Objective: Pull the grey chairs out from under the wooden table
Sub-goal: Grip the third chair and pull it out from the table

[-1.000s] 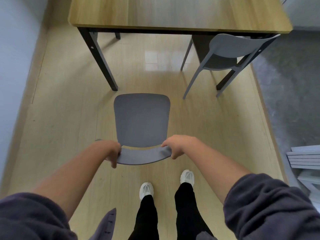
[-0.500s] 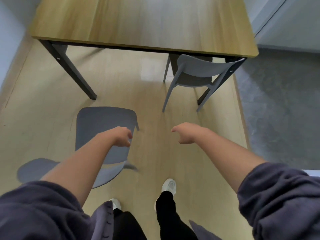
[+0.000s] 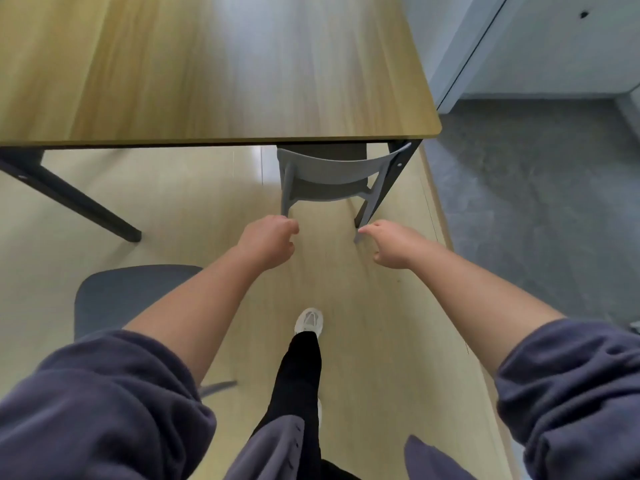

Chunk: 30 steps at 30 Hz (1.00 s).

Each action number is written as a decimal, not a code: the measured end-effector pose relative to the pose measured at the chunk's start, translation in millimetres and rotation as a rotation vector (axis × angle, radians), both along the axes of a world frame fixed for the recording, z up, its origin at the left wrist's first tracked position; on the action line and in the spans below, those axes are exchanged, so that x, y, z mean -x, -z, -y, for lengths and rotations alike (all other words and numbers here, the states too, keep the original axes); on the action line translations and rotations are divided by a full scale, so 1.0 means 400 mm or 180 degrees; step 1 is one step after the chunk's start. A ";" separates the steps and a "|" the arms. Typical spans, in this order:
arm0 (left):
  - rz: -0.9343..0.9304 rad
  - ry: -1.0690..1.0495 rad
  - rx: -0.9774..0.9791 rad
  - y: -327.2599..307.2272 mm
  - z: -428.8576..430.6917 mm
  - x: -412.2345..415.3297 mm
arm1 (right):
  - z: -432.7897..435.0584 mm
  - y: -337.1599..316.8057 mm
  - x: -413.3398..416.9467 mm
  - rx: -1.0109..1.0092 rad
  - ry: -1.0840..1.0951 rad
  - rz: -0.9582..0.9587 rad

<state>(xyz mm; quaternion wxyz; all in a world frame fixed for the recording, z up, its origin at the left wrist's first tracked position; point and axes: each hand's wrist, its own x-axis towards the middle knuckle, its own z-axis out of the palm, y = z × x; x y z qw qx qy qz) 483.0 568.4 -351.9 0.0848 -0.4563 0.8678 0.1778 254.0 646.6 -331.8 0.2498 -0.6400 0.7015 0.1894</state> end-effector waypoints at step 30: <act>0.1162 0.0615 -0.0918 0.188 0.571 0.408 | 0.606 0.199 0.345 -0.0471 -0.0642 -0.0416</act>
